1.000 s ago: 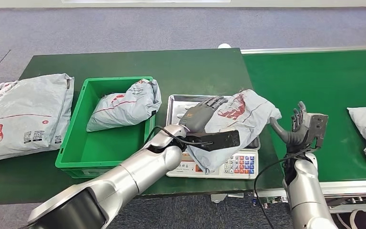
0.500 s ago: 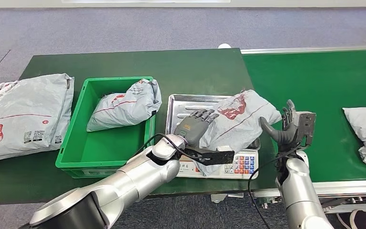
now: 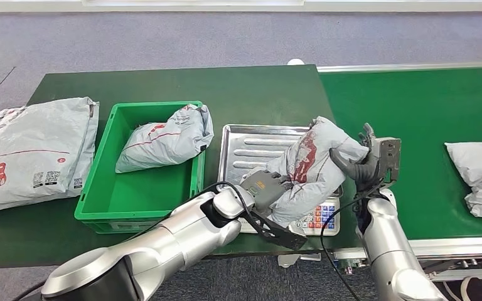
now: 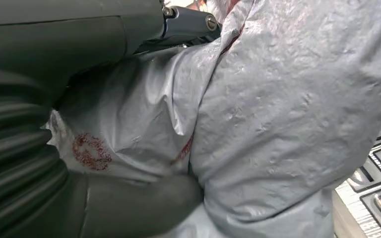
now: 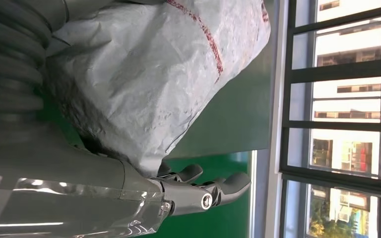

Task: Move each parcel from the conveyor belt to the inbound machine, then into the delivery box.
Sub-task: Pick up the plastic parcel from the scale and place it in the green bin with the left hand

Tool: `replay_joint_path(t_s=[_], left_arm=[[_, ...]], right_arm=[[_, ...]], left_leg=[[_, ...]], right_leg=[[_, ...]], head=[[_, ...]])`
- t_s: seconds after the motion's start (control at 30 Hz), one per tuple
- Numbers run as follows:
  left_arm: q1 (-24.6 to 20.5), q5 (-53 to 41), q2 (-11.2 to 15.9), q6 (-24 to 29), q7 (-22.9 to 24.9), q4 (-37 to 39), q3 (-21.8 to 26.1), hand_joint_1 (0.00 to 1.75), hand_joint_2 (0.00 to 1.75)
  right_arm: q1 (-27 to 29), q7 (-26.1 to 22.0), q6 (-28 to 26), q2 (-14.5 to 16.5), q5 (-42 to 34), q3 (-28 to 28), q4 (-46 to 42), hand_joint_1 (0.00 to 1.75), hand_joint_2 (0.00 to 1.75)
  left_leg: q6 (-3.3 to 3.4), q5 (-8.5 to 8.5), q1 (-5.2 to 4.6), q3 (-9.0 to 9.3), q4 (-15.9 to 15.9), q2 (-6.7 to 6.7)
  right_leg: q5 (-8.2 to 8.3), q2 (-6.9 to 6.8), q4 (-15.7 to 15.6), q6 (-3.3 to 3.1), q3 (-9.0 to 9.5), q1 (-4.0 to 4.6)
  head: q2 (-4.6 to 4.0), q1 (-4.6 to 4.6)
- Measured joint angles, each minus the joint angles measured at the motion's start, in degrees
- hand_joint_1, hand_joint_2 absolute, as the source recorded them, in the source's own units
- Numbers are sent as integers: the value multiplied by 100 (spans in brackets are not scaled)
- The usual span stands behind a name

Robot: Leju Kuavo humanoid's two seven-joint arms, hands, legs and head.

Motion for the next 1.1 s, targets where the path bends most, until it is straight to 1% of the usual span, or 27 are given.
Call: replay_joint_path(t_s=[0.27, 0.47, 0.67, 0.8, 0.87, 0.97, 1.1], left_arm=[[-67, 5, 0, 64, -187, -28, -31, 175, 175], [-67, 294, -1, 475, -494, -100, 12, 175, 175], [-66, 397, -1, 568, -615, -215, 103, 175, 175], [-104, 466, 0, 891, -771, -367, 236, 175, 175], [-194, 329, 1, 1032, -696, -512, 328, 175, 175], [-349, -158, 4, 1180, -441, -752, 541, 175, 175], [-425, -879, 31, 1204, -344, -1018, 992, 175, 175]], right_arm=[[-189, 4, 35, 49, 2, 88, 209, 0, 175], [-238, 19, 39, 57, -31, 92, 318, 0, 175], [-237, 20, 49, 55, -58, 92, 368, 0, 175], [-223, 15, 62, 6, -111, 84, 379, 0, 175], [-202, 5, 85, -44, -134, 75, 380, 0, 175], [-161, -7, 121, -108, -142, 69, 380, 0, 175], [-135, 8, 192, -152, -173, 68, 380, 0, 175]], left_leg=[[-1, -1, 1, 8, 0, 0], [-1, 0, 1, 7, 0, -8], [2, -3, -1, 5, 1, -7], [2, -4, -1, 2, 2, -8], [2, -4, -1, 1, 2, -7], [2, -5, -2, 0, 2, -5], [1, -5, -1, 1, 1, -1]], right_leg=[[-1, 2, 0, -1, 6, 1], [-4, -6, 0, -1, 5, 1], [-4, -3, -1, 0, 2, -1], [-4, -4, -1, 0, -3, -1], [-4, -2, -1, 0, -3, -1], [-4, 4, -1, 1, -4, -2], [-4, 4, -1, 1, -5, -1]], head=[[0, 0], [0, 0], [0, 0], [0, 0], [0, 0], [0, 0], [0, 0]])
